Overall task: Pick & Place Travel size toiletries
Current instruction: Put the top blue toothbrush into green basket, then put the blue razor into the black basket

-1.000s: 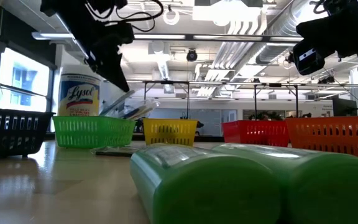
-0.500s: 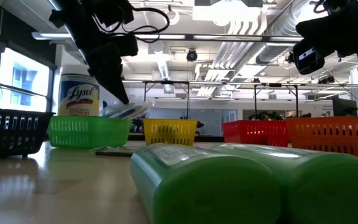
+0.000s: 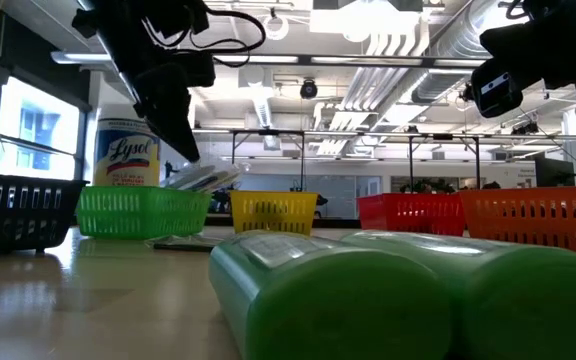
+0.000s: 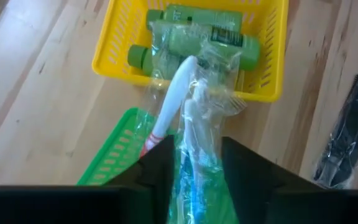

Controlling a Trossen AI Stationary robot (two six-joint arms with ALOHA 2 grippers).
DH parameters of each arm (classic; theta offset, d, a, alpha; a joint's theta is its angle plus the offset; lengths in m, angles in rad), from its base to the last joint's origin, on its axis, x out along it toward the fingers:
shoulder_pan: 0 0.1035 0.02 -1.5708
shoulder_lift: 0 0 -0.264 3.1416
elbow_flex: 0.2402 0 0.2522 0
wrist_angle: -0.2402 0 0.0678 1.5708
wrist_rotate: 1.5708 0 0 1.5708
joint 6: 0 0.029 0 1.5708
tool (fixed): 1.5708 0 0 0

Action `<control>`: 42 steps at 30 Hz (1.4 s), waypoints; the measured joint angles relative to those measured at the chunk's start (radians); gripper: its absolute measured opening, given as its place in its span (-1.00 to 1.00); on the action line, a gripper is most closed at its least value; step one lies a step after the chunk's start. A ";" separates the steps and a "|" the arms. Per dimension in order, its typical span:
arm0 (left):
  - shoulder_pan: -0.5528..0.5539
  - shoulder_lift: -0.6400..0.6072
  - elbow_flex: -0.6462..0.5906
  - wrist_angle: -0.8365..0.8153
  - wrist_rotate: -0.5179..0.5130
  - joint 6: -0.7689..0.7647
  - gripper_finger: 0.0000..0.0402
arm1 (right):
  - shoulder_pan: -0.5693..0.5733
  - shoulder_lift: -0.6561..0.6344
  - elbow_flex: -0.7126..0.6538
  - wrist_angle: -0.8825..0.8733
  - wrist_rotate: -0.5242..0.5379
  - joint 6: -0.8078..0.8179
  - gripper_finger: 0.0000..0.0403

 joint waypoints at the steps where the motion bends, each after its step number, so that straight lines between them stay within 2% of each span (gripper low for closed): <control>1: 0.000 -0.007 0.000 -0.005 0.000 -0.001 -0.31 | 0.000 0.000 0.000 0.000 0.000 0.000 -0.98; 5: 0.000 -0.045 0.000 -0.037 0.002 -0.003 -0.08 | 0.000 0.000 0.000 0.000 0.000 0.000 -0.98; 8: 0.000 -0.097 0.000 -0.073 0.033 -0.023 0.02 | 0.000 0.000 0.000 -0.002 0.000 0.000 -0.98; 14: 0.000 -0.274 0.000 -0.158 0.104 -0.066 0.05 | 0.000 0.000 0.000 -0.007 0.001 0.000 -0.98; 17: -0.045 -0.380 -0.010 -0.154 0.122 -0.007 0.04 | 0.000 0.000 0.000 -0.012 0.001 -0.001 -0.98; 20: -0.140 -0.480 -0.076 -0.063 0.137 0.095 -0.07 | 0.000 0.000 0.000 -0.038 0.002 -0.009 -0.98; 22: -0.209 -0.531 -0.141 0.018 0.162 0.139 -0.23 | 0.000 0.000 0.000 -0.049 0.002 -0.017 -0.98; 25: -0.304 -0.593 -0.240 0.142 0.233 0.212 -0.58 | 0.000 0.000 0.000 -0.061 0.002 -0.022 -0.98; 27: -0.363 -0.616 -0.301 0.202 0.248 0.256 -0.85 | 0.000 0.000 0.000 -0.059 0.002 -0.022 -0.98; 28: -0.387 -0.627 -0.327 0.225 0.247 0.269 -0.92 | 0.000 0.000 0.000 -0.059 0.002 -0.022 -0.98; 31: -0.428 -0.682 -0.392 0.243 0.183 0.309 -0.94 | 0.000 0.000 0.000 -0.054 0.002 -0.022 -0.98; 34: -0.411 -0.786 -0.452 0.268 0.122 0.348 -0.98 | 0.000 0.000 0.000 -0.050 0.006 -0.022 -0.98; 37: -0.359 -0.898 -0.509 0.337 0.156 0.395 -0.99 | 0.000 0.000 0.000 -0.043 0.015 -0.025 -0.98; 42: -0.267 -1.030 -0.610 0.393 0.269 0.374 -1.00 | 0.000 0.000 0.000 -0.037 0.053 -0.028 -0.98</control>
